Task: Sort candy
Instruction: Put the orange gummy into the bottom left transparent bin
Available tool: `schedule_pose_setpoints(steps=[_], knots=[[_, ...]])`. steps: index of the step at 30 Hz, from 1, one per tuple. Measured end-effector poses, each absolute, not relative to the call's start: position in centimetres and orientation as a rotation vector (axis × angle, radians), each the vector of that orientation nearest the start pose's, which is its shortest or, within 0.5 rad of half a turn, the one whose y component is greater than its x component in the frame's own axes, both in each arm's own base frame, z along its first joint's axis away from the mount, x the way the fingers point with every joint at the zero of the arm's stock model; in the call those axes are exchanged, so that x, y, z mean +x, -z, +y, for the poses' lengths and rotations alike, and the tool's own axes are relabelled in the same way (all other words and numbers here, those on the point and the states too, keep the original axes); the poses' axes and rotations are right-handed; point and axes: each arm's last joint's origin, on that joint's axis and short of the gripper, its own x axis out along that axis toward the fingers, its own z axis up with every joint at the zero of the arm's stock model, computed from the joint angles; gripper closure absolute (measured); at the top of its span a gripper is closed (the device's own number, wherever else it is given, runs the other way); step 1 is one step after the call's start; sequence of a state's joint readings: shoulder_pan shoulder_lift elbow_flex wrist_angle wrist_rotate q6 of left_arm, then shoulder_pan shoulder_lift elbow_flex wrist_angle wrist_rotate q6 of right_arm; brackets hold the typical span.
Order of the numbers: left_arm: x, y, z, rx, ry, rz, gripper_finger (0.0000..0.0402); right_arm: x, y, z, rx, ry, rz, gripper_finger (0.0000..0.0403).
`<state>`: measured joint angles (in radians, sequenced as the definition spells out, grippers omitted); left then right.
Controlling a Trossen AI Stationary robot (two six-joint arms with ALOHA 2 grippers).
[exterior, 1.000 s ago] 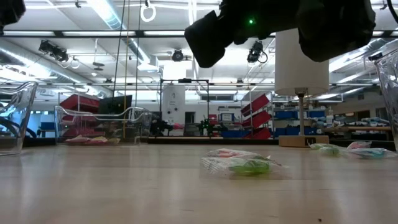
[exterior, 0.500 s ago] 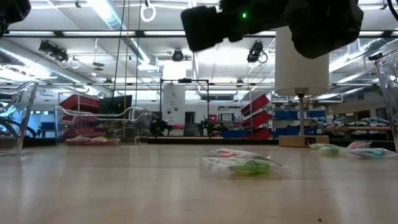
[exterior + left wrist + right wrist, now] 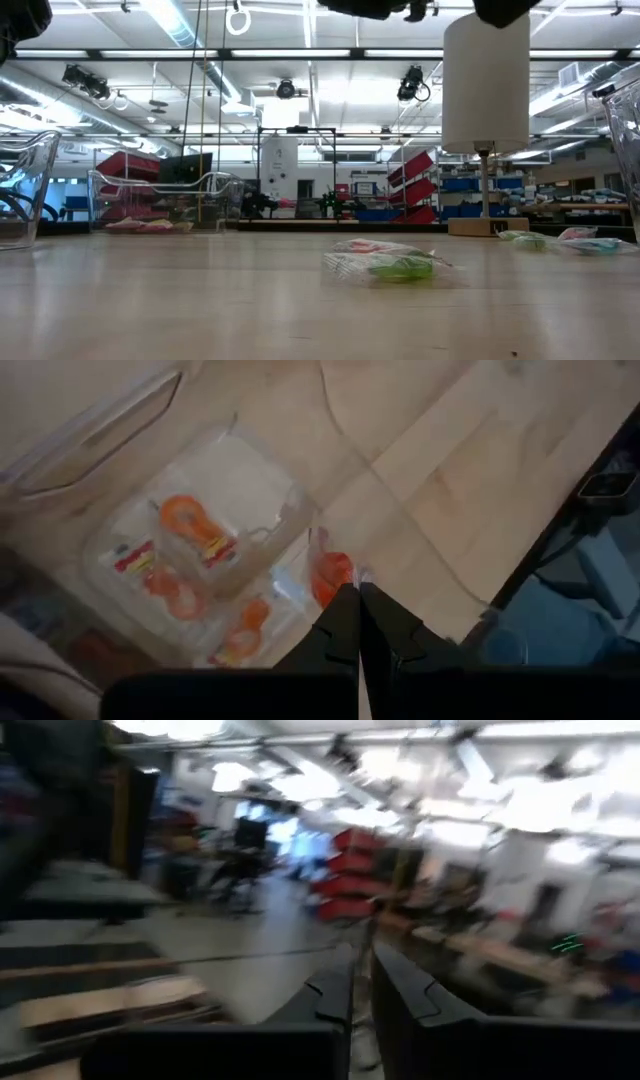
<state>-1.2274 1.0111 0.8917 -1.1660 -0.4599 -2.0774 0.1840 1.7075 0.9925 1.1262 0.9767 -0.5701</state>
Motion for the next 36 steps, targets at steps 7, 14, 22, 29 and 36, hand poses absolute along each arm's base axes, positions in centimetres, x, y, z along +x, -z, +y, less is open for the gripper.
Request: schedule_pose_setpoints(steps=[7, 14, 22, 29, 36], knots=[[6.9, -26.4, -14.5, -0.889, -0.458, 1.031, 0.0401, 35.1, -29.1, 2.1, -0.004, 0.439, -0.073, 0.0400], [7.1, -25.4, -16.1, -0.858, -0.453, 1.247, 0.0401, 34.8, -28.9, 0.7, 0.115, 0.242, 0.000, 0.0396], [7.9, -24.1, -18.1, -0.820, -0.430, 1.253, 0.0401, 35.0, -28.7, 0.7, 0.112, 0.239, 0.005, 0.0402], [8.6, -22.8, -19.6, -0.809, -0.436, 1.216, 0.0401, 35.0, -28.7, 0.7, 0.111, 0.239, 0.001, 0.0398], [8.7, -22.5, -19.7, -0.821, -0.470, 1.182, 0.0382, 35.0, -28.7, 0.8, 0.117, 0.218, 0.004, 0.0394]])
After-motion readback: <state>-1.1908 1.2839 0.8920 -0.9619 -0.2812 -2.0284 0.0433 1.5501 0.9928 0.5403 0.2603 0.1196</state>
